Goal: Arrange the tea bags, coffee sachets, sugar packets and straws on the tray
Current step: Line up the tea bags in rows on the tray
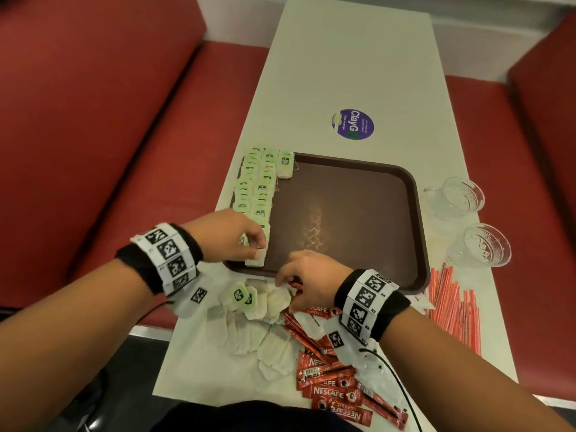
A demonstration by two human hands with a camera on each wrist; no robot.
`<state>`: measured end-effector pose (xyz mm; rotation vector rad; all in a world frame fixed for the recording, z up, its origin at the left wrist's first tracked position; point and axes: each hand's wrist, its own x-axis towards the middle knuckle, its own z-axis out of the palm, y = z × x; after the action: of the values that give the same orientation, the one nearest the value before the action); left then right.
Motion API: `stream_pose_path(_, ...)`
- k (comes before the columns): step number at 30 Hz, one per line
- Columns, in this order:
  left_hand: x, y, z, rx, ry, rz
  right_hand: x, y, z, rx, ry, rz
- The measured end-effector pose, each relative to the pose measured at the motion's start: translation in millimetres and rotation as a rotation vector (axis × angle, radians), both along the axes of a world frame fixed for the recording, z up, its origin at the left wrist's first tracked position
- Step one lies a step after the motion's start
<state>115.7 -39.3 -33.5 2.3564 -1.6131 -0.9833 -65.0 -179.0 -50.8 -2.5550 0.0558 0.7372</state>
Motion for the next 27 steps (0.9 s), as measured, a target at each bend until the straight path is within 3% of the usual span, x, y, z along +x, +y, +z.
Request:
stream_pose_path(5, -12.1, 36.8, -17.9, 0.143, 0.016, -0.08, 3.2, 11.1, -1.4, -0.05, -0.037, 0.022)
stream_pose_path(14, -16.3, 54.6, -33.4, 0.06, 0.051, 0.01, 4.7, 16.0, -5.6, -0.061, -0.014, 0.041)
stream_pose_path(21, -20.7, 56.4, -30.2, 0.05, 0.056, 0.004, 13.1, 18.1, -8.5, -0.177, -0.003, 0.11)
stream_pose_path(27, -13.4, 50.5, -13.4, -0.014, 0.055, 0.037, 10.0, 3.1, -0.7, -0.016, -0.154, -0.03)
